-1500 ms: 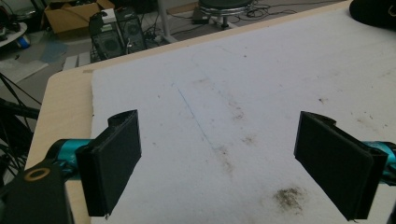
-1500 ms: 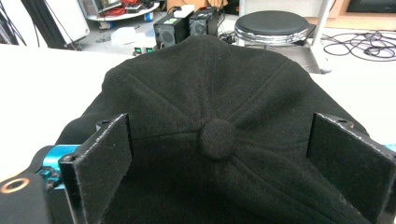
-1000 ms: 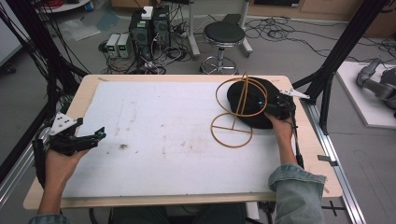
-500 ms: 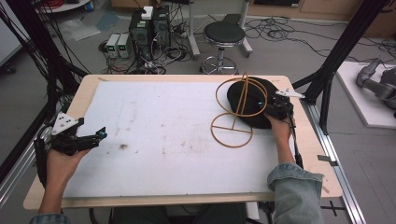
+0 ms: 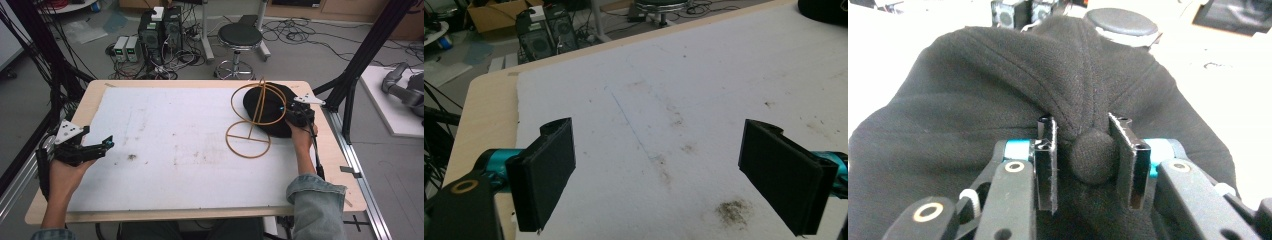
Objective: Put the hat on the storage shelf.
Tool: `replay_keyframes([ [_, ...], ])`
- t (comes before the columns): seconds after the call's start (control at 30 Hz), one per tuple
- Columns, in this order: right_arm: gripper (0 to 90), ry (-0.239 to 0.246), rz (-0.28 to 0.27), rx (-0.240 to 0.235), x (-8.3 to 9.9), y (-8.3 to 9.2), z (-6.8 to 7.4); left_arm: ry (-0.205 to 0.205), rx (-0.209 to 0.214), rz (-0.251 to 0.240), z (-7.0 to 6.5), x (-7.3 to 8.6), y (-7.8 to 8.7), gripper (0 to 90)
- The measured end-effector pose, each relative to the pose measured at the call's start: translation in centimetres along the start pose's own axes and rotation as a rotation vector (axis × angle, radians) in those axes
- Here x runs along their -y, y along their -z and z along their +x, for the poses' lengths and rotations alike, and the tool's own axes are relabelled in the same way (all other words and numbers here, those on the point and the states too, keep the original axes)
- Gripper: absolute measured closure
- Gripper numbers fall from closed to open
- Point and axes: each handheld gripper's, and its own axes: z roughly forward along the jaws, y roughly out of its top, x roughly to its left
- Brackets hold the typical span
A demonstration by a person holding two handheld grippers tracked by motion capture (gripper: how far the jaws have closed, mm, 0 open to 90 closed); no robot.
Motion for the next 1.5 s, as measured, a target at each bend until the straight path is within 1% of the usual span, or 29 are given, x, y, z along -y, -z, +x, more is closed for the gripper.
replay_keyframes([
  [0.03, 69.2, 0.001, -0.011, 0.003, -0.1, 0.2, 0.0, 0.001, 0.0, 0.001, 0.0, 0.0, 0.0, 15.5],
  [0.07, 69.7, -0.013, -0.041, 0.007, -0.5, 0.7, -0.2, 0.002, -0.001, 0.0, 0.0, 0.0, 0.0, 15.5],
  [0.1, 69.7, -0.013, -0.041, 0.007, -0.5, 0.7, -0.2, 0.001, 0.001, 0.0, 0.0, 0.0, -0.1, 15.5],
  [0.13, 69.8, -0.016, -0.053, 0.009, -0.6, 0.9, -0.4, 0.001, 0.002, 0.0, 0.0, 0.0, -0.1, 15.5],
  [0.17, 70.1, -0.022, -0.063, 0.017, -1.0, 1.4, -0.5, -0.003, 0.004, 0.001, -0.1, -0.1, -0.1, 15.5],
  [0.23, 70.1, -0.019, -0.071, 0.019, -1.2, 1.6, -0.6, -0.001, 0.005, -0.001, -0.1, -0.1, -0.2, 15.5],
  [0.33, 70.2, -0.011, -0.08, 0.032, -2.2, 2.2, -0.5, 0.0, 0.005, -0.004, -0.1, -0.2, -0.2, 15.5],
  [0.37, 70.2, -0.011, -0.08, 0.032, -2.2, 2.2, -0.5, -0.001, 0.005, -0.003, -0.1, -0.2, -0.2, 15.5],
  [0.4, 70.2, -0.008, -0.082, 0.04, -2.8, 2.5, -0.3, -0.001, 0.006, -0.005, -0.1, -0.2, -0.2, 15.5],
  [0.43, 70.2, -0.008, -0.082, 0.04, -2.8, 2.5, -0.3, -0.001, 0.006, -0.006, -0.1, -0.2, -0.2, 15.5],
  [0.53, 70.3, 0.008, -0.087, 0.061, -3.9, 2.8, -0.2, 0.0, 0.005, -0.008, -0.1, -0.3, -0.1, 15.5],
  [0.57, 70.3, 0.007, -0.086, 0.064, -4.2, 2.9, -0.2, -0.001, 0.006, -0.007, 0.0, -0.3, -0.1, 15.5],
  [0.63, 70.3, 0.0, -0.098, 0.079, -4.8, 3.2, -0.3, 0.002, 0.006, -0.008, 0.0, -0.3, -0.1, 15.5],
  [0.87, 70.3, -0.041, -0.138, 0.108, -6.5, 4.4, -1.1, 0.004, 0.005, -0.015, 0.2, -0.3, 0.2, 15.6],
  [0.9, 70.2, -0.041, -0.148, 0.116, -6.9, 4.7, -1.3, 0.004, 0.004, -0.015, 0.3, -0.3, 0.3, 15.6],
  [0.97, 70.2, -0.043, -0.149, 0.121, -7.2, 4.9, -1.4, 0.006, 0.004, -0.015, 0.3, -0.3, 0.3, 15.6],
  [1.07, 70.2, -0.038, -0.17, 0.137, -8.1, 5.5, -1.6, 0.009, 0.002, -0.019, 0.3, -0.3, 0.3, 15.6],
  [1.1, 70.2, -0.044, -0.182, 0.142, -8.3, 5.8, -1.6, 0.007, 0.002, -0.018, 0.3, -0.3, 0.4, 15.6],
  [1.17, 70.2, -0.055, -0.203, 0.144, -8.7, 6.2, -1.8, 0.007, 0.004, -0.02, 0.3, -0.3, 0.4, 15.6],
  [1.23, 70.2, -0.067, -0.209, 0.145, -9.2, 6.6, -2.0, 0.006, 0.005, -0.019, 0.3, -0.4, 0.4, 15.6],
  [1.33, 70.2, -0.078, -0.242, 0.145, -9.8, 7.2, -2.2, 0.004, 0.003, -0.021, 0.3, -0.4, 0.5, 15.6],
  [1.5, 70.1, -0.084, -0.276, 0.167, -11.0, 8.3, -2.4, 0.006, 0.004, -0.022, 0.4, -0.4, 0.5, 15.6],
])
